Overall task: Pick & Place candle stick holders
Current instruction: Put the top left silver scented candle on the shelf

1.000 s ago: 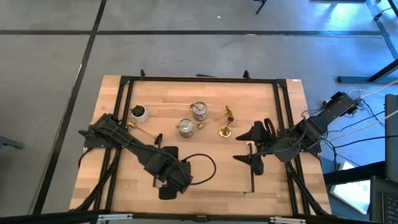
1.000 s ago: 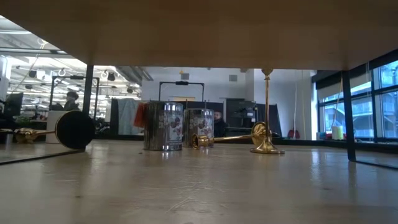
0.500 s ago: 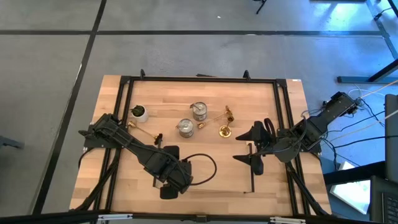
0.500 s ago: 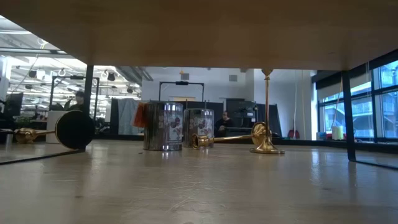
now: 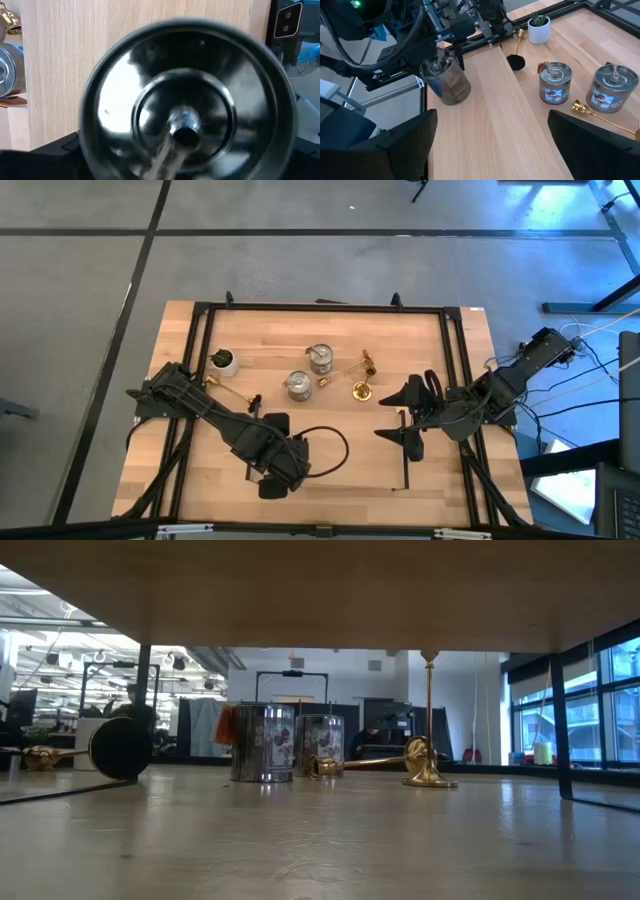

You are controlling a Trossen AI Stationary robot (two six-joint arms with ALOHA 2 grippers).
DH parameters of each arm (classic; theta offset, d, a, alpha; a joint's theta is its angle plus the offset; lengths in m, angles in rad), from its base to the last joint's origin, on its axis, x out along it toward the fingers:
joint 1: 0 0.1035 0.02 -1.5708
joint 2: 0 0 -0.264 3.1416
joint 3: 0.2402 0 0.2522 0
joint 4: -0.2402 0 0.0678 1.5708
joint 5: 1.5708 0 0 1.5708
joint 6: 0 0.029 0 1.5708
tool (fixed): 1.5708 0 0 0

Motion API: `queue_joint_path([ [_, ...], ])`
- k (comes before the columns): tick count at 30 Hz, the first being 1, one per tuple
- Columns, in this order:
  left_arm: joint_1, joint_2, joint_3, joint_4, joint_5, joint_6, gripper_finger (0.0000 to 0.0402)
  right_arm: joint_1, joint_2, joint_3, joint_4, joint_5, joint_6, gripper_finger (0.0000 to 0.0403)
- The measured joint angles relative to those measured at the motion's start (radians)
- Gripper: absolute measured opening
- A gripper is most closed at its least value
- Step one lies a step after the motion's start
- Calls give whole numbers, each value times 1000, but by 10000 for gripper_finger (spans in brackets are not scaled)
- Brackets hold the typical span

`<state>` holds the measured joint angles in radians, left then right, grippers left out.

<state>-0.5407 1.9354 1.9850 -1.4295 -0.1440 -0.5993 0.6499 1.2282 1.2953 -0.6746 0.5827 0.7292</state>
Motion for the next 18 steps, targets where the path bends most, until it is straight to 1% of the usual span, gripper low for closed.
queue_joint_path([
  [18,0,0,0,6,9,-4,372,1,0,0,-1,-8,0,383],
])
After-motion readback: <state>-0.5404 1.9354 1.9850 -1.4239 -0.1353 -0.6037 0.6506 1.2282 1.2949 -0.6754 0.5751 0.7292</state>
